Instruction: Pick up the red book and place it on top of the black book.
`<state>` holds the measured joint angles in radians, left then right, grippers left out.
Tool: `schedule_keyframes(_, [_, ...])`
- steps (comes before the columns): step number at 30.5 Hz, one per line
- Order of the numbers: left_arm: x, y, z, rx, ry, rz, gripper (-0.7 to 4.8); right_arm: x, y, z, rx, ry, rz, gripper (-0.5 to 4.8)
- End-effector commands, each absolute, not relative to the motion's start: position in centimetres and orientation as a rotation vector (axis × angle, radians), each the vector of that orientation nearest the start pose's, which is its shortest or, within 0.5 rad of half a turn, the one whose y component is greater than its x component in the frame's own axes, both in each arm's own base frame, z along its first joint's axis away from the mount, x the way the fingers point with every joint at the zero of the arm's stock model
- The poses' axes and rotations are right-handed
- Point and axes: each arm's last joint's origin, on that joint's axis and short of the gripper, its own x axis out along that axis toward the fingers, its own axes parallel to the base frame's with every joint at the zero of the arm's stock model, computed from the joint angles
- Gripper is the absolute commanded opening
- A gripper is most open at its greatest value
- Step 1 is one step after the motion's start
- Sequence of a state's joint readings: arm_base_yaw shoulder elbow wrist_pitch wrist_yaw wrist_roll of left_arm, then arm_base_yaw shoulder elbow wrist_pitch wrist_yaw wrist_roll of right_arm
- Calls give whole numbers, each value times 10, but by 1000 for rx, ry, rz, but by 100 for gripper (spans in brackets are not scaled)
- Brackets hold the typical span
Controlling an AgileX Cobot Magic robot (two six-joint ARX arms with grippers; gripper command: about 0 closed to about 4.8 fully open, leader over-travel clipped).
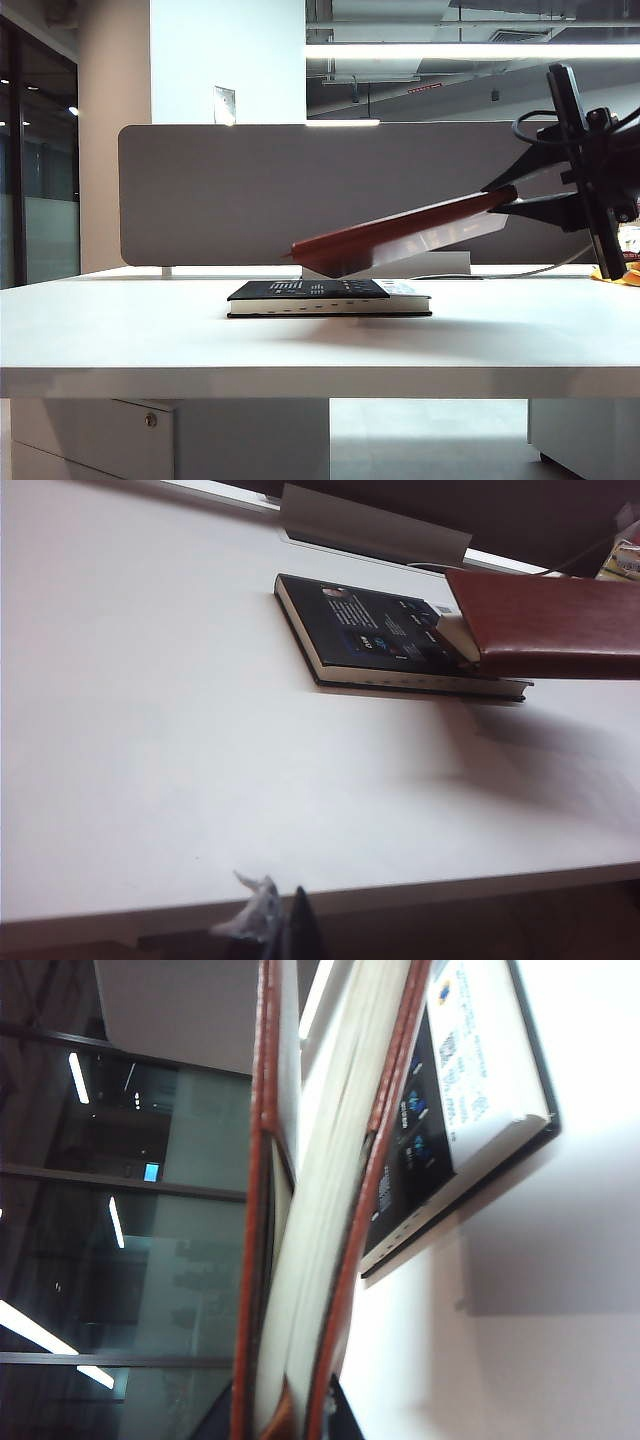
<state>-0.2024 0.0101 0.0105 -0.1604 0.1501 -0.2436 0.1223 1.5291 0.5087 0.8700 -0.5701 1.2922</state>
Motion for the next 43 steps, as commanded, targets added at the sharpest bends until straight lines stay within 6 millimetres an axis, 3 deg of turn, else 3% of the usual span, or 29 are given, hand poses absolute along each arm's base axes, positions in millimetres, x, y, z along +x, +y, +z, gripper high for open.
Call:
schedule_keyframes(1, [93, -24, 149, -236, 223, -338, 17, 278, 51, 186, 1239, 498, 567, -1])
schedule_keyframes(12, [93, -24, 149, -236, 223, -338, 18, 284, 52, 173, 1250, 521, 557, -1])
schedule_keyframes(23, [93, -24, 149, -236, 224, -338, 18, 304, 55, 181, 1260, 523, 594, -2])
schedule_keyframes(31, [93, -24, 149, -236, 225, -336, 17, 310, 56, 167, 1278, 575, 553, -2])
schedule_keyframes(43, [93, -24, 149, -236, 226, -334, 17, 331, 80, 165, 1289, 629, 601, -2])
